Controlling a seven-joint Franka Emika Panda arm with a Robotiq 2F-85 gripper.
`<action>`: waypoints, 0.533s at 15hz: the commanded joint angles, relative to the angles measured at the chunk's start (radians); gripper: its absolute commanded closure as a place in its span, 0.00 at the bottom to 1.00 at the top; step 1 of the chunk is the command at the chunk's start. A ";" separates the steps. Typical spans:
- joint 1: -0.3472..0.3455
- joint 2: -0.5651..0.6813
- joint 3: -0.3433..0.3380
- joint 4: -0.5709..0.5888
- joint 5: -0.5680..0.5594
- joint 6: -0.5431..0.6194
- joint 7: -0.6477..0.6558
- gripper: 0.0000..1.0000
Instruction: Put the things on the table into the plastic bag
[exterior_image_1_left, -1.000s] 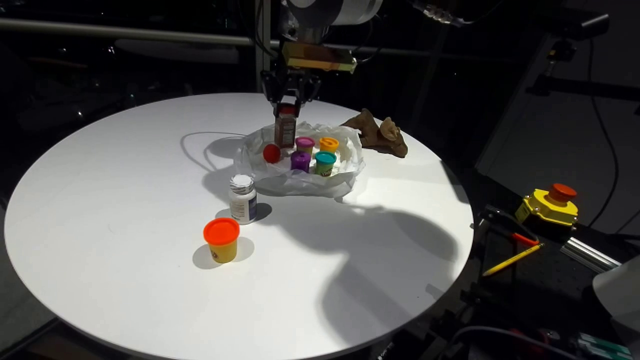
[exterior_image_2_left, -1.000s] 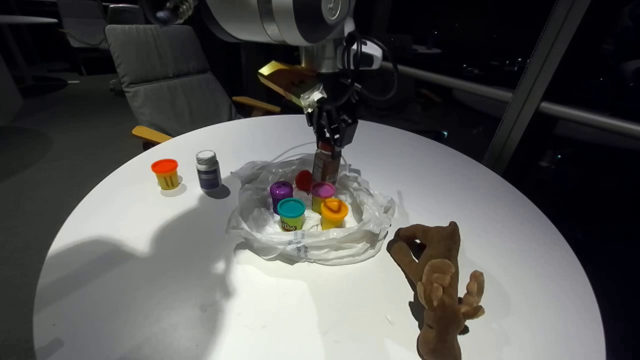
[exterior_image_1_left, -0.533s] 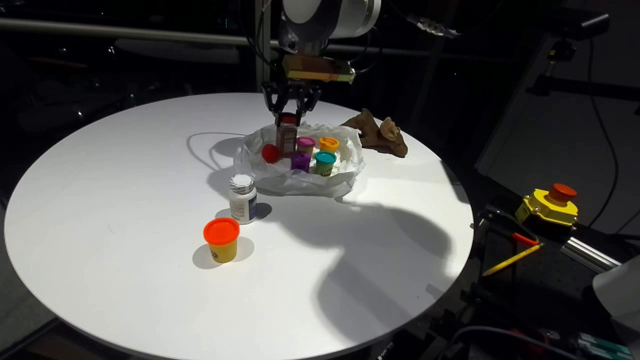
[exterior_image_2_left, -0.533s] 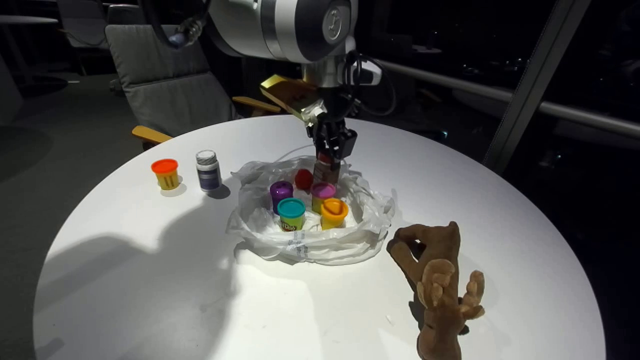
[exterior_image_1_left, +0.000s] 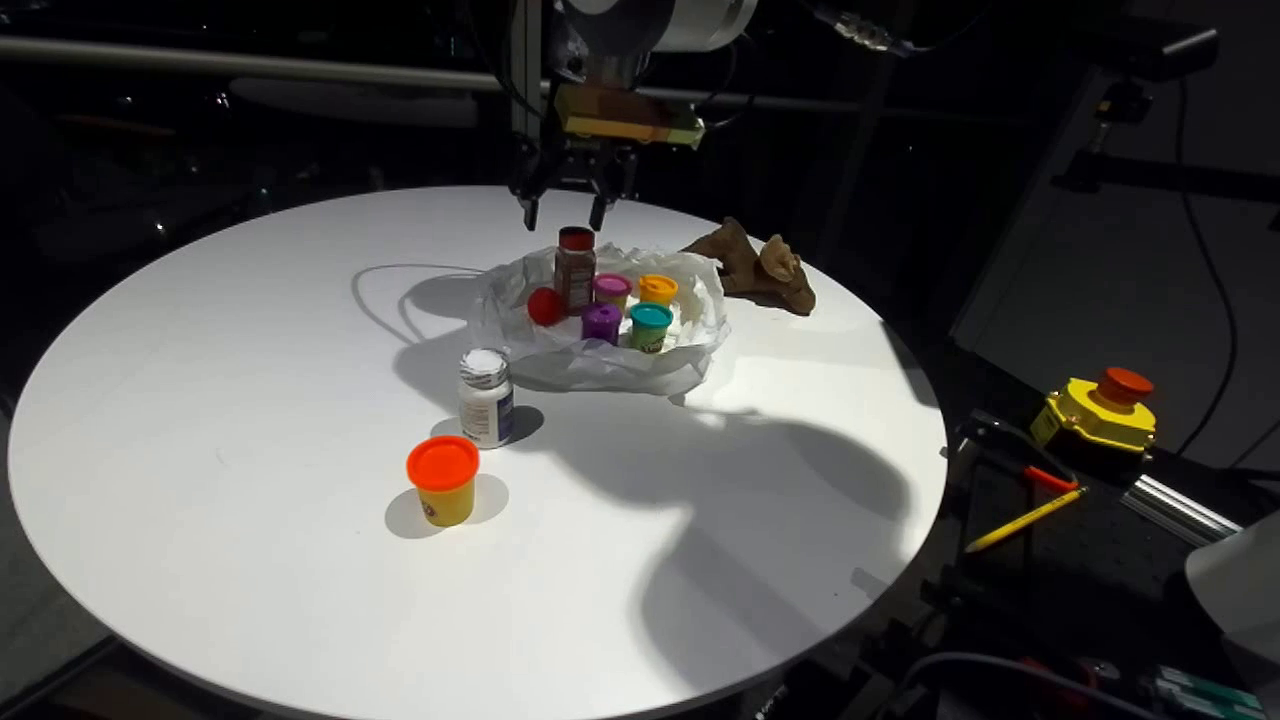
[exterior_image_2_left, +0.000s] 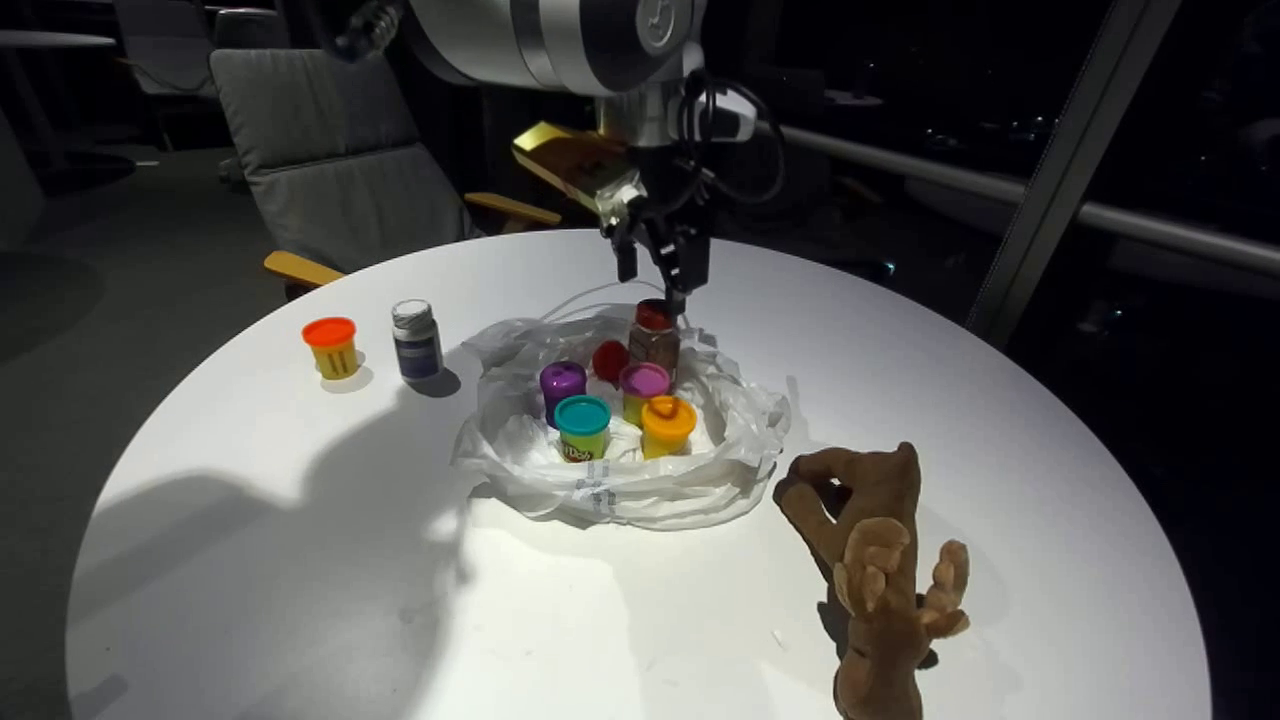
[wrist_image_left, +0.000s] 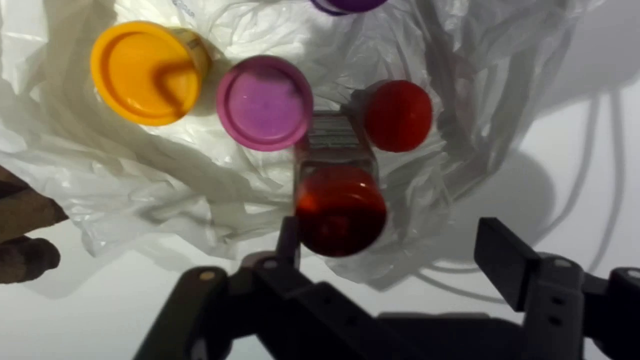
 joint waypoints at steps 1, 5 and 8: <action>0.026 -0.172 0.053 -0.083 0.033 -0.103 -0.029 0.00; 0.049 -0.191 0.141 -0.053 0.071 -0.262 -0.058 0.00; 0.085 -0.166 0.173 -0.047 0.060 -0.329 -0.052 0.00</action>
